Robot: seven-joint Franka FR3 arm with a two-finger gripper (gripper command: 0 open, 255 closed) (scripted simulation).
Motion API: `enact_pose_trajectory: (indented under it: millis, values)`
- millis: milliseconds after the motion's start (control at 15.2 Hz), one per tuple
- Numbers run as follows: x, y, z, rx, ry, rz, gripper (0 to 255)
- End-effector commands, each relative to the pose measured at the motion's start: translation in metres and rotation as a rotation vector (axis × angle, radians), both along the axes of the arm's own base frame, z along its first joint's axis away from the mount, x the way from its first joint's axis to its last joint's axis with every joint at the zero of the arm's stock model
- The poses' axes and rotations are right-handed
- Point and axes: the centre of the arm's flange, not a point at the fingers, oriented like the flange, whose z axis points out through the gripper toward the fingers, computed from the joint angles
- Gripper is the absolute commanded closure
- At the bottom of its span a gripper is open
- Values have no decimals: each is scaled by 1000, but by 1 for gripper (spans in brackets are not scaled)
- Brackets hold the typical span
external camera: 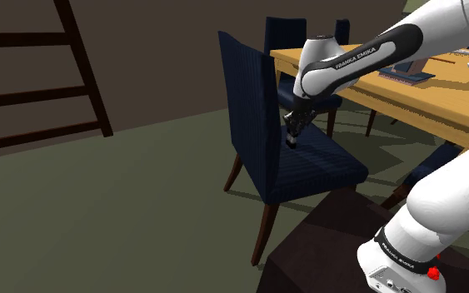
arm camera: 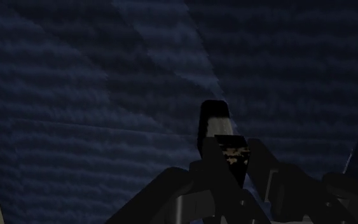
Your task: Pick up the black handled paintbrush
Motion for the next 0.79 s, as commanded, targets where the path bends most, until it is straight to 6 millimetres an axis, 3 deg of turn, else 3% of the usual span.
enact_pose_trajectory:
  millis: [0,726]
  values:
    - [0,0,8,0,0,0,255]
    - [0,0,66,0,0,0,255]
